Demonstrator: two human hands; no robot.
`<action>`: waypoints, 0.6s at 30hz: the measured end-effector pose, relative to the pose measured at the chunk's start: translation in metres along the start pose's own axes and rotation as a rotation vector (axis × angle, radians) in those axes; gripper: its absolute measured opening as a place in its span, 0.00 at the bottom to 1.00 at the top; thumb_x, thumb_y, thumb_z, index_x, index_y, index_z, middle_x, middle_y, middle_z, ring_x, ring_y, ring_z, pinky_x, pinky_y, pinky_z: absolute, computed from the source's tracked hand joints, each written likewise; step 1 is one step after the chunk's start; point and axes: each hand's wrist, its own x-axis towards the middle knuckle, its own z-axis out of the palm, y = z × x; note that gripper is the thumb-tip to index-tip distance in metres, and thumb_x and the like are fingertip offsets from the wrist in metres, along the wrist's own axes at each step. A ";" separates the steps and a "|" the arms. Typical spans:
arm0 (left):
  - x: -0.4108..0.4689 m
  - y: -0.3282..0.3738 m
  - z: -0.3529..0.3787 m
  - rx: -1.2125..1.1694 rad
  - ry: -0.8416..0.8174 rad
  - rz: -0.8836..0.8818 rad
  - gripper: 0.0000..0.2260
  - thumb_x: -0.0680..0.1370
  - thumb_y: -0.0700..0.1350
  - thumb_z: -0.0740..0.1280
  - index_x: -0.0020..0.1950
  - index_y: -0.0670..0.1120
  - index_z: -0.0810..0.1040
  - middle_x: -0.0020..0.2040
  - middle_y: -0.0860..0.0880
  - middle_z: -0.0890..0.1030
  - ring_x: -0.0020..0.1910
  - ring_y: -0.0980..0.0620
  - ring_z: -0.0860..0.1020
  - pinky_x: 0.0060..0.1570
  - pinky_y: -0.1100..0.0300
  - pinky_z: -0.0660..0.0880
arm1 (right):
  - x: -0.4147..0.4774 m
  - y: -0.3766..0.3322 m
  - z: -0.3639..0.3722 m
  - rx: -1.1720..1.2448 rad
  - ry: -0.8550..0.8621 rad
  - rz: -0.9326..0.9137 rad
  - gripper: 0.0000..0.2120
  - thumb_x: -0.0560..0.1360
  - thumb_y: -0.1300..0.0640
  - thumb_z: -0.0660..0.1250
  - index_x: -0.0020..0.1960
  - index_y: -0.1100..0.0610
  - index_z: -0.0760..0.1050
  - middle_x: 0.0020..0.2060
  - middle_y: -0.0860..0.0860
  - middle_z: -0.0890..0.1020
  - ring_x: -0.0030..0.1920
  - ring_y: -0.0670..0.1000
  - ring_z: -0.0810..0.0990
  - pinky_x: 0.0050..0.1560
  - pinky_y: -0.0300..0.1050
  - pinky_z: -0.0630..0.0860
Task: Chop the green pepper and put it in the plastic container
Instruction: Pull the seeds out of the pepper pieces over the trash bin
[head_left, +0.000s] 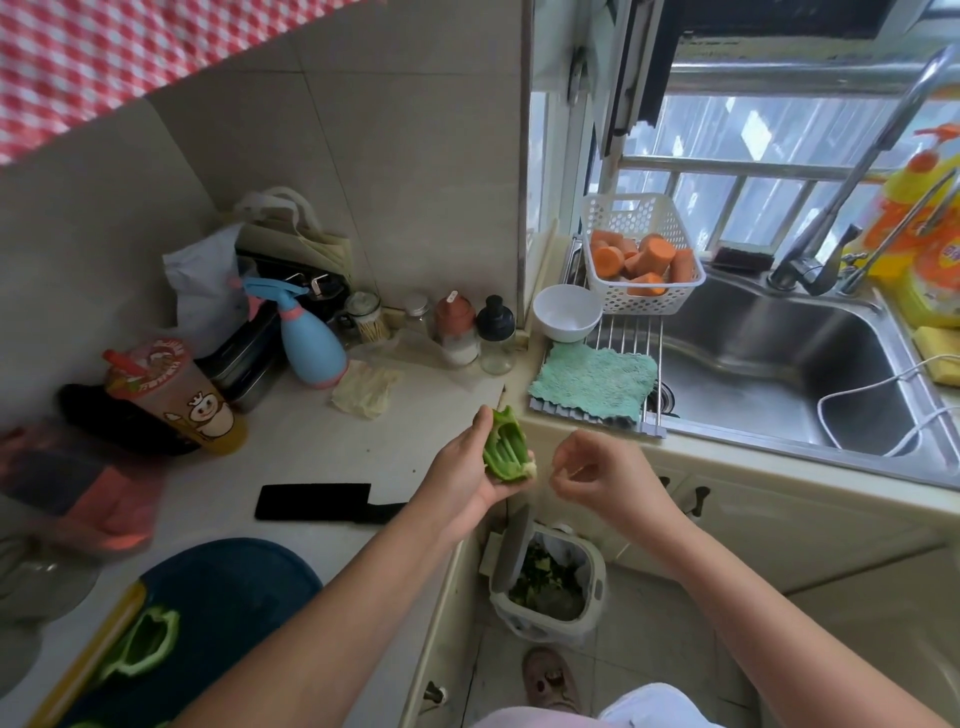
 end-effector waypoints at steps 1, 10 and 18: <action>0.000 0.001 -0.001 -0.027 0.004 -0.023 0.21 0.80 0.52 0.58 0.63 0.37 0.71 0.58 0.34 0.76 0.54 0.38 0.78 0.49 0.43 0.77 | 0.000 0.004 0.000 -0.070 -0.037 0.006 0.07 0.70 0.64 0.73 0.42 0.53 0.80 0.38 0.47 0.83 0.39 0.44 0.82 0.47 0.44 0.81; -0.001 -0.001 -0.006 -0.128 -0.005 -0.253 0.19 0.82 0.50 0.53 0.65 0.37 0.68 0.60 0.31 0.75 0.54 0.35 0.78 0.45 0.44 0.77 | 0.001 0.010 -0.002 -0.368 -0.031 -0.042 0.05 0.73 0.55 0.71 0.47 0.52 0.84 0.52 0.47 0.83 0.52 0.46 0.80 0.58 0.46 0.75; -0.004 -0.003 -0.007 -0.054 -0.028 -0.285 0.17 0.83 0.49 0.53 0.62 0.38 0.70 0.62 0.32 0.74 0.60 0.34 0.75 0.53 0.43 0.74 | 0.004 -0.006 -0.009 -0.216 0.084 -0.089 0.06 0.74 0.58 0.69 0.50 0.53 0.83 0.44 0.44 0.84 0.44 0.40 0.81 0.48 0.29 0.74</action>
